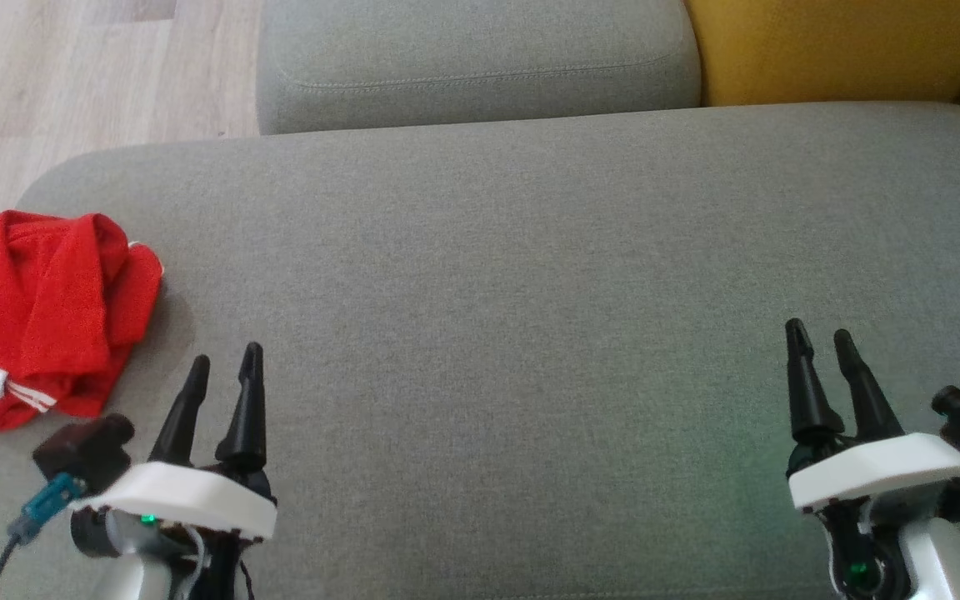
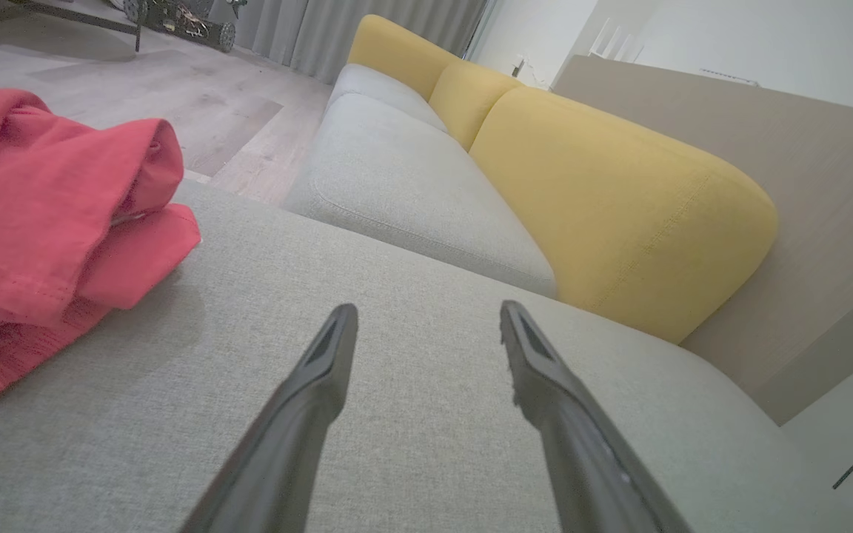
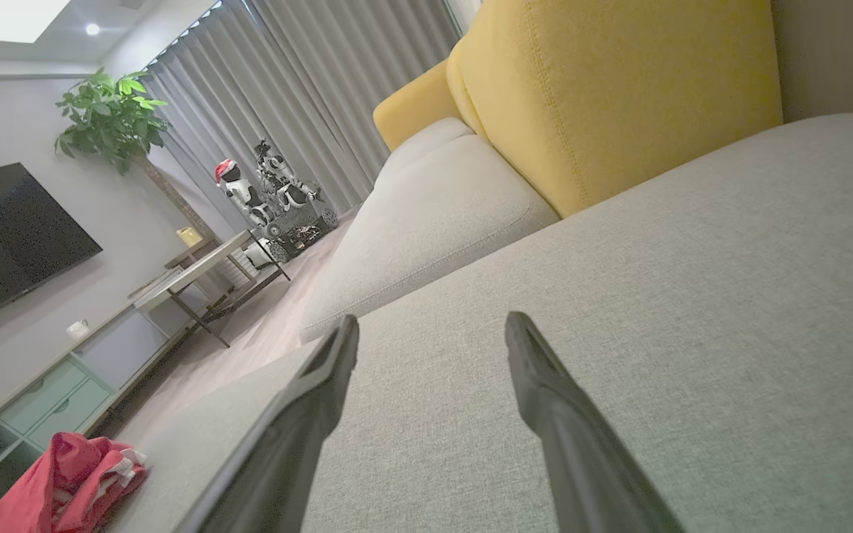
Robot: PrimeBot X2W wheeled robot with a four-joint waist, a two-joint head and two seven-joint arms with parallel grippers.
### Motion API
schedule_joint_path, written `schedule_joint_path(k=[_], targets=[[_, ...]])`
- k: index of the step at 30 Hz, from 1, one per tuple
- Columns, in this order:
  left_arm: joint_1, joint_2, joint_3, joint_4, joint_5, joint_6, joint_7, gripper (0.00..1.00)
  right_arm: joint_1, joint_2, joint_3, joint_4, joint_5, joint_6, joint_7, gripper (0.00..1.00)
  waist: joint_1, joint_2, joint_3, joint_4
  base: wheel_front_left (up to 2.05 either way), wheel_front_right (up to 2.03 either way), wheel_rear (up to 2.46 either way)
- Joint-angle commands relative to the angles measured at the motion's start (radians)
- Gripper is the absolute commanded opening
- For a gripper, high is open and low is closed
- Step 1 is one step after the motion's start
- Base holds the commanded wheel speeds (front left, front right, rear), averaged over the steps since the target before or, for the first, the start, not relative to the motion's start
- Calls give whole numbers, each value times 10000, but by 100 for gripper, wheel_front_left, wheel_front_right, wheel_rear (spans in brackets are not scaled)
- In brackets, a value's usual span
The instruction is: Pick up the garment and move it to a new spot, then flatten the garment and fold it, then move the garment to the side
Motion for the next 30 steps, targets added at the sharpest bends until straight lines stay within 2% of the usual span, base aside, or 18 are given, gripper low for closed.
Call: schedule_joint_path(k=[1, 18, 30], targets=[[-306, 195, 133, -317, 292, 53, -157, 100, -251, -46, 203, -336, -293, -5, -123, 100, 0, 0, -5, 0, 0, 0, 0], [-120, 420, -247, -411, 2246, 582, -661, 100, -67, 56, 391, -440, -2525, -6, -349, 100, 0, 0, -22, 7, 0, 0, 0], [-25, 438, -328, -279, 3347, 688, -1018, 100, -7, 107, 548, -499, -3962, -7, -556, 100, 0, 0, -34, 26, 0, 0, 0]])
